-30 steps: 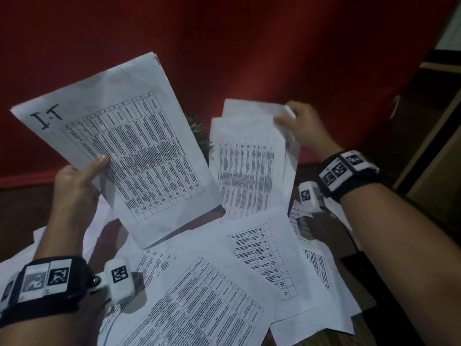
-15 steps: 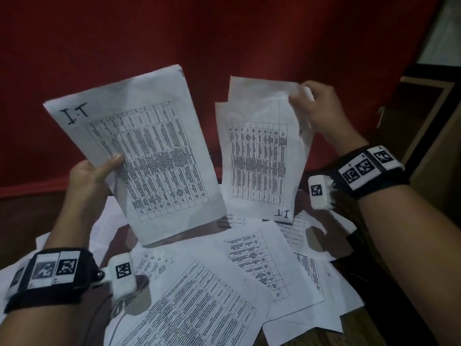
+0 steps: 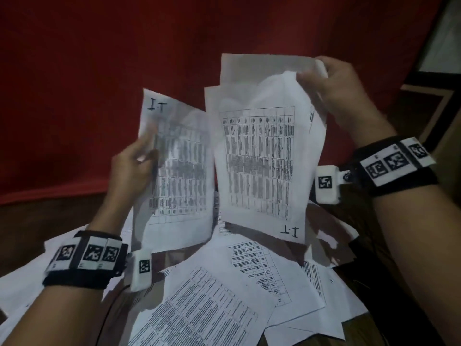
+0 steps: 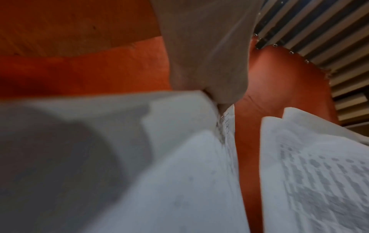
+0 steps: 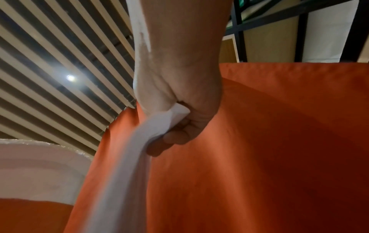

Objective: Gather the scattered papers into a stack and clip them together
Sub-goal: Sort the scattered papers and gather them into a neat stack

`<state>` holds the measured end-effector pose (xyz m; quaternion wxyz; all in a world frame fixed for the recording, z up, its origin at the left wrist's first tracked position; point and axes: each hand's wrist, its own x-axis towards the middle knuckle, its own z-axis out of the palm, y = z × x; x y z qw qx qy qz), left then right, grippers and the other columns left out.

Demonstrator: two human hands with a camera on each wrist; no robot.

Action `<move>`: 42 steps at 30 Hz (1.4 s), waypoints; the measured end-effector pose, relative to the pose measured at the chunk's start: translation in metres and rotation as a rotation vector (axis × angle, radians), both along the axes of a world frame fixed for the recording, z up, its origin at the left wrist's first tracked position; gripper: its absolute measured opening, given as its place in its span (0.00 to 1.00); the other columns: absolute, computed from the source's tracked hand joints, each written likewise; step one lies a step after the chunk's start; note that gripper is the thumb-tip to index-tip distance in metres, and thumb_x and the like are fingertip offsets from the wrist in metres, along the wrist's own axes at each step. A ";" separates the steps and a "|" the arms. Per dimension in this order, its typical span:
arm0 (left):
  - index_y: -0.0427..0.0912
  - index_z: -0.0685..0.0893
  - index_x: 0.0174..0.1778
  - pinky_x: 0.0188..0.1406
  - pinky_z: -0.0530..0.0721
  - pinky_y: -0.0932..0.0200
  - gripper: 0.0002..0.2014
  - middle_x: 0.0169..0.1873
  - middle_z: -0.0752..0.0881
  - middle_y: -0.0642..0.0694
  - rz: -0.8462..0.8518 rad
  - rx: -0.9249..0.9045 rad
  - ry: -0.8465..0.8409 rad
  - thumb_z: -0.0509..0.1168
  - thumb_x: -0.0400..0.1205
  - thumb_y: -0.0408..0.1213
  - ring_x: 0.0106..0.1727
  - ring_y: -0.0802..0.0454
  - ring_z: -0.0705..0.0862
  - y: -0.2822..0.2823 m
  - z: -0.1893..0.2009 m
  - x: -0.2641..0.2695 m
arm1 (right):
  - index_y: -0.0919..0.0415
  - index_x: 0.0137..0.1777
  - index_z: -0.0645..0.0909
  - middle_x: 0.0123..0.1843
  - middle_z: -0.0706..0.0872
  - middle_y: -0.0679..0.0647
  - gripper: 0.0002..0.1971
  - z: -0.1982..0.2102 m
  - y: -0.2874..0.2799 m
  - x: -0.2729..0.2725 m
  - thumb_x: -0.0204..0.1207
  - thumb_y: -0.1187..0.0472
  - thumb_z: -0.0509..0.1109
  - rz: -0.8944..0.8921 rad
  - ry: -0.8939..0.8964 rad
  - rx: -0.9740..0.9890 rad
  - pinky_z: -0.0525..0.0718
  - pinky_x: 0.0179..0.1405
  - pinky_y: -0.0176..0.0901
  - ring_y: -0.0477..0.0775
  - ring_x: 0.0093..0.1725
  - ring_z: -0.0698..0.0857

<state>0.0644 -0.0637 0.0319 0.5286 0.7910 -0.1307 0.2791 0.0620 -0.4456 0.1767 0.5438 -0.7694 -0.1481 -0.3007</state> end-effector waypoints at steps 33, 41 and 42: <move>0.44 0.92 0.47 0.40 0.82 0.72 0.19 0.46 0.90 0.58 0.090 -0.318 0.132 0.65 0.91 0.53 0.42 0.72 0.87 -0.019 0.006 0.013 | 0.62 0.57 0.86 0.44 0.95 0.49 0.08 -0.107 -0.005 -0.020 0.86 0.72 0.67 0.415 0.684 -0.324 0.89 0.43 0.38 0.44 0.40 0.92; 0.55 0.95 0.51 0.57 0.84 0.62 0.28 0.51 0.95 0.60 -0.377 0.357 0.272 0.73 0.71 0.74 0.53 0.67 0.90 -0.036 0.042 0.010 | 0.52 0.49 0.86 0.45 0.93 0.50 0.04 -0.070 0.049 -0.023 0.85 0.61 0.72 0.325 0.573 -1.223 0.88 0.41 0.44 0.44 0.39 0.90; 0.54 0.96 0.49 0.53 0.83 0.63 0.22 0.46 0.94 0.62 -0.397 0.458 0.285 0.77 0.73 0.68 0.49 0.68 0.89 -0.044 0.045 0.009 | 0.54 0.50 0.86 0.45 0.92 0.51 0.02 -0.068 0.058 -0.023 0.85 0.60 0.72 0.287 0.531 -1.249 0.87 0.39 0.44 0.49 0.40 0.89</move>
